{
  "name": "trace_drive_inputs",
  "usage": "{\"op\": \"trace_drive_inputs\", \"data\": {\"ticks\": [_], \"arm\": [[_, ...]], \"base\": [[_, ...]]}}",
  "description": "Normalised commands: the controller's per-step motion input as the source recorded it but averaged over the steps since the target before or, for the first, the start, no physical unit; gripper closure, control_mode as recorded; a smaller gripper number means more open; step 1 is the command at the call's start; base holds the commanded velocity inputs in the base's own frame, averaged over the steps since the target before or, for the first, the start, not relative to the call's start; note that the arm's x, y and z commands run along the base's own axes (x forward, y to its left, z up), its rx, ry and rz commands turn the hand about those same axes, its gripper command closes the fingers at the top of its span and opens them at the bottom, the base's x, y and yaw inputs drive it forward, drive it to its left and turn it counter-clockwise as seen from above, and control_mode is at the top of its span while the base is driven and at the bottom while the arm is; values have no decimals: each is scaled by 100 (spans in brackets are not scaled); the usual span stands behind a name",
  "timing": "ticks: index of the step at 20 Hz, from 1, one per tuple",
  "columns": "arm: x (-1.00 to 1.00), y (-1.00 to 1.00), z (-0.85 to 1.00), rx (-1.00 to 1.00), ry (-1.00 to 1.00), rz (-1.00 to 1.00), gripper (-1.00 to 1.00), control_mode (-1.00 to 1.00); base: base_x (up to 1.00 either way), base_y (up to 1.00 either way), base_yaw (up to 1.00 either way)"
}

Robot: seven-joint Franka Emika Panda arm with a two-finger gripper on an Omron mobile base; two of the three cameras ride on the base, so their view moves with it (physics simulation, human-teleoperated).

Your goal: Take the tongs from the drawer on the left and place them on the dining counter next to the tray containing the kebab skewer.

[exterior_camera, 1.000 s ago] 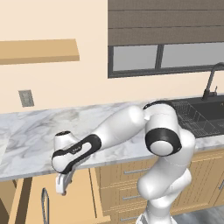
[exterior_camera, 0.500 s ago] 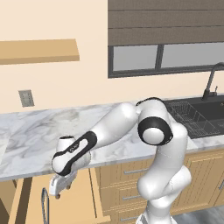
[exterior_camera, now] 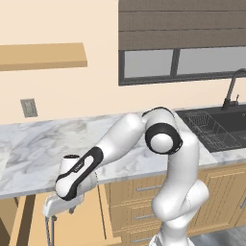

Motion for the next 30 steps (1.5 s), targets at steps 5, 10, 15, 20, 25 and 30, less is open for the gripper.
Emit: {"op": "trace_drive_inputs", "data": {"ticks": [5, 10, 15, 20, 25, 30], "arm": [[10, 23, -4, -25, 15, -15, -100, -100], [0, 36, -1, -18, 8, -15, -100, -100], [0, 26, -15, -17, 1, -11, -100, -100], [1, 1, -34, -12, 0, -4, -100, -100], [2, 0, -22, -6, 0, -2, -100, -100], [11, 0, -28, -2, 0, -1, -100, -100]], "base": [[0, 0, 0], [0, 0, 0], [0, 0, 0], [0, 0, 0], [0, 0, 0], [0, 0, 0]]}}
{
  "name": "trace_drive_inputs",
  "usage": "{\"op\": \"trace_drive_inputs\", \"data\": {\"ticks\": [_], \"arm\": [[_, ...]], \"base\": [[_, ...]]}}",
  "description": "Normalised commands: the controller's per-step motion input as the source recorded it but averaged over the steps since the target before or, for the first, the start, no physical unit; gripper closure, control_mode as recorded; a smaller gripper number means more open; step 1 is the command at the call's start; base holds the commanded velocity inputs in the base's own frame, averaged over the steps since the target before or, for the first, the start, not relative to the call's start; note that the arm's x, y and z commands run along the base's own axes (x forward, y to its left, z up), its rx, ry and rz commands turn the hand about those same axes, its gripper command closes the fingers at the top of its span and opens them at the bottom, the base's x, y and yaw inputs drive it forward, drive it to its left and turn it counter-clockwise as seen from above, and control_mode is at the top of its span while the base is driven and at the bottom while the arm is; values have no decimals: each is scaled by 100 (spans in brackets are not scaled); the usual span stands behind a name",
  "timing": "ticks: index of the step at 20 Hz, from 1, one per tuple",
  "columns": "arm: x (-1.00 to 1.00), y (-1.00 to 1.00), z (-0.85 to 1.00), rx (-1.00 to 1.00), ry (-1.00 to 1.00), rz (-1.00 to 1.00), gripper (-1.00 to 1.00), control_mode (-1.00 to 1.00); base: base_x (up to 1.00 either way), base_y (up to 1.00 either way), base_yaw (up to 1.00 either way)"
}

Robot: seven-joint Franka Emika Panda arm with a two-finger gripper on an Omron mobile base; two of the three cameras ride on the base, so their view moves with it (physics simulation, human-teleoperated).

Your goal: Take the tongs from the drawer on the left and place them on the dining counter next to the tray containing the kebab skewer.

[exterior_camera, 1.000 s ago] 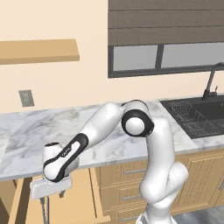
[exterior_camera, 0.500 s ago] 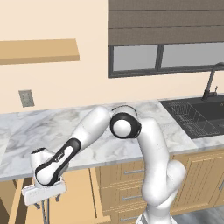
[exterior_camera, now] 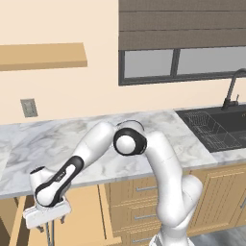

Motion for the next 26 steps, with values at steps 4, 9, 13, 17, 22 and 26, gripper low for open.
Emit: {"op": "trace_drive_inputs", "data": {"ticks": [4, 9, 13, 17, 22, 26], "arm": [[13, 0, -32, 0, -1, 0, -100, -100], [4, 0, -29, -1, -9, -3, -100, -100], [0, 0, -23, -1, -6, -6, -100, -100], [0, 0, -16, 0, -4, -8, -100, -100], [0, 0, -4, 0, -2, -8, -100, -100], [3, 1, -2, 0, -4, -6, -100, -100]], "base": [[0, 0, 0], [0, 0, 0], [0, 0, 0], [0, 0, 0], [0, 0, 0], [0, 0, 0]]}}
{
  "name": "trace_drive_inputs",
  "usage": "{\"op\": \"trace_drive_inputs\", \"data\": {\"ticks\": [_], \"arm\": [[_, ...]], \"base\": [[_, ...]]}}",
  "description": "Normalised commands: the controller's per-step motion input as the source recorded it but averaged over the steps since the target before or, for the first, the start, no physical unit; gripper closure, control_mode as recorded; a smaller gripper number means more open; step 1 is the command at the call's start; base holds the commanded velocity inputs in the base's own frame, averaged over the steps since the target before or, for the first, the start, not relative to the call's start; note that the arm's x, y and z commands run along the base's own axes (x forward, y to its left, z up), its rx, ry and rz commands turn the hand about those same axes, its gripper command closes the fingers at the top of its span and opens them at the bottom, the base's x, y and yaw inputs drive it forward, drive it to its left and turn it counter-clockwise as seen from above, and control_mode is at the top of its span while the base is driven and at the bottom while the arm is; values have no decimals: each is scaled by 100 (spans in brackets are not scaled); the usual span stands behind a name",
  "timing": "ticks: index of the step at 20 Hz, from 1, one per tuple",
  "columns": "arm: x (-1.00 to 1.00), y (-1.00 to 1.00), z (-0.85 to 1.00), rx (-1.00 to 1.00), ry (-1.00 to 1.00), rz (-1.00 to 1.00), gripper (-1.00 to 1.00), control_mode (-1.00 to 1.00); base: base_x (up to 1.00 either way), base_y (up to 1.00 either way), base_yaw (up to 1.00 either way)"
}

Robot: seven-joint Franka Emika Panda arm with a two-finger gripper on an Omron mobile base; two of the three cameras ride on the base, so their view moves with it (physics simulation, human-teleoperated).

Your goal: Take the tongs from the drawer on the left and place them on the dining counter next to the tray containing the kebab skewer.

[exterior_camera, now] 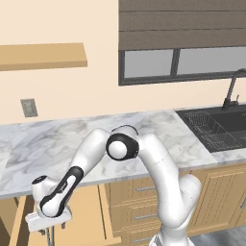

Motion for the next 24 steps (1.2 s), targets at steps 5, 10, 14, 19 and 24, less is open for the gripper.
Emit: {"op": "trace_drive_inputs", "data": {"ticks": [5, 10, 14, 19, 24], "arm": [[7, 5, -7, 0, -9, -3, -100, -100], [8, 10, -13, 0, -8, -1, -100, -100], [2, 13, -14, 0, -7, -3, -100, -100], [0, 10, -17, 0, -3, -2, -100, -100], [6, 6, -15, 0, -5, -1, -100, -100]], "base": [[0, 0, 0], [0, 0, 0], [0, 0, 0], [0, 0, 0], [0, 0, 0]]}}
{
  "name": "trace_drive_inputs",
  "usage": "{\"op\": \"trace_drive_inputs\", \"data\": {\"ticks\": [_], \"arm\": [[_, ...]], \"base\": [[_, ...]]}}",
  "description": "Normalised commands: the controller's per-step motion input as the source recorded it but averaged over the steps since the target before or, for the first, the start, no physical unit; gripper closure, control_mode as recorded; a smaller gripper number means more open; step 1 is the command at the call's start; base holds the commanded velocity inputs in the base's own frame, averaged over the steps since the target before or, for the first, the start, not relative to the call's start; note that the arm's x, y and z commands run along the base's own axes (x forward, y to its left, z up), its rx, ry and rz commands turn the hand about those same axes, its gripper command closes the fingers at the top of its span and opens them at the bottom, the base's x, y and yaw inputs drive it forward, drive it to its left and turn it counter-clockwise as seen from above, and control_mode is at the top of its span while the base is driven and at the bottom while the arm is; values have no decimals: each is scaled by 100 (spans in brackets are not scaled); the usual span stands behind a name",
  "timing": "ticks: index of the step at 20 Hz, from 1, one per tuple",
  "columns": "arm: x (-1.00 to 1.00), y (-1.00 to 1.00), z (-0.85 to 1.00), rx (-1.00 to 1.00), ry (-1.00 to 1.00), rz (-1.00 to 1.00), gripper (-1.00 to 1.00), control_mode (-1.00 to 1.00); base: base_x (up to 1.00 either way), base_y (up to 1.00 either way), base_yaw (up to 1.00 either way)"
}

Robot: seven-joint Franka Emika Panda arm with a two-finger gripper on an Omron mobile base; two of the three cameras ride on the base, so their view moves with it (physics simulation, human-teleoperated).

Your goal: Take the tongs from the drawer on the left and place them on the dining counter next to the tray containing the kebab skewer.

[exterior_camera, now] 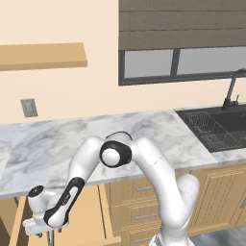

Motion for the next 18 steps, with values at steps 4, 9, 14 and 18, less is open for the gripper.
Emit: {"op": "trace_drive_inputs", "data": {"ticks": [4, 9, 14, 18], "arm": [[6, 2, -26, 0, -3, 0, -100, -100], [0, 0, -41, 0, -1, 0, 100, -100], [0, 0, -18, 0, 0, -1, 100, -100], [-1, 0, 0, 0, -1, 0, 100, -100]], "base": [[0, 0, 0], [0, 0, 0], [0, 0, 0], [0, 0, 0]]}}
